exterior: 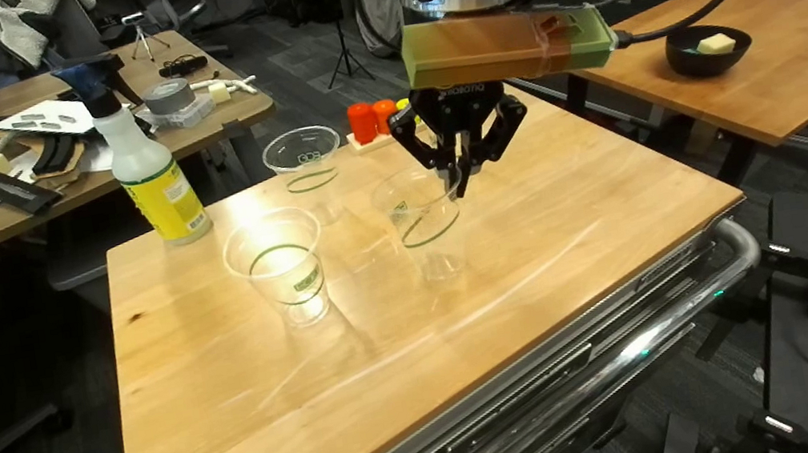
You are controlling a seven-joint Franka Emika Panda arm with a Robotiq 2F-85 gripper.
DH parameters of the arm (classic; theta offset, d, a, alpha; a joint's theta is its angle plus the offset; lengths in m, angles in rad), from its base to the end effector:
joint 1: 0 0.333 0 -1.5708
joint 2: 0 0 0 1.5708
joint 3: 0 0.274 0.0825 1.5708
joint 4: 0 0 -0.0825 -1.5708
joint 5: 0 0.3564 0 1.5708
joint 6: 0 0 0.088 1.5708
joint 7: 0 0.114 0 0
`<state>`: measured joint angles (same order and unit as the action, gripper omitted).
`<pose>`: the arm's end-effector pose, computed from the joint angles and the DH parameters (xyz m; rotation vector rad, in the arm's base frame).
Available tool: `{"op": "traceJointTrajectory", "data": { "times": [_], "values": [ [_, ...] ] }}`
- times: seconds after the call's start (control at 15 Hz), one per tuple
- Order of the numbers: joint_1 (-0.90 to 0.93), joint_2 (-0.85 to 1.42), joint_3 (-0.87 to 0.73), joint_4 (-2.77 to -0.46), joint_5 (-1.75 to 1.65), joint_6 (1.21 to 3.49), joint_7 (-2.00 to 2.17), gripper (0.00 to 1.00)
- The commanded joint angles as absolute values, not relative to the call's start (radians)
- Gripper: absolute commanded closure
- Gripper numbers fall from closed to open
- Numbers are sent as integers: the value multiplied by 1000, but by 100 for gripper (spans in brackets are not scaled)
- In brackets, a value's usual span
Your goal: Stack the clear cups together
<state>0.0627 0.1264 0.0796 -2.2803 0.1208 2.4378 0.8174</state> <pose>0.5028 0.0731 0.2744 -2.8264 1.1401 0.0211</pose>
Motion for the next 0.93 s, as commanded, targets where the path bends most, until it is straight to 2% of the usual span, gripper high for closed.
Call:
{"op": "traceJointTrajectory", "data": {
  "times": [0.0, 0.47, 0.87],
  "values": [
    [70, 37, 83, -2325, 240, 2458, 753, 95],
    [46, -235, 84, -2417, 146, 2527, 850, 95],
    [-100, -329, 123, -2456, -75, 2599, 1090, 96]
  ]
}}
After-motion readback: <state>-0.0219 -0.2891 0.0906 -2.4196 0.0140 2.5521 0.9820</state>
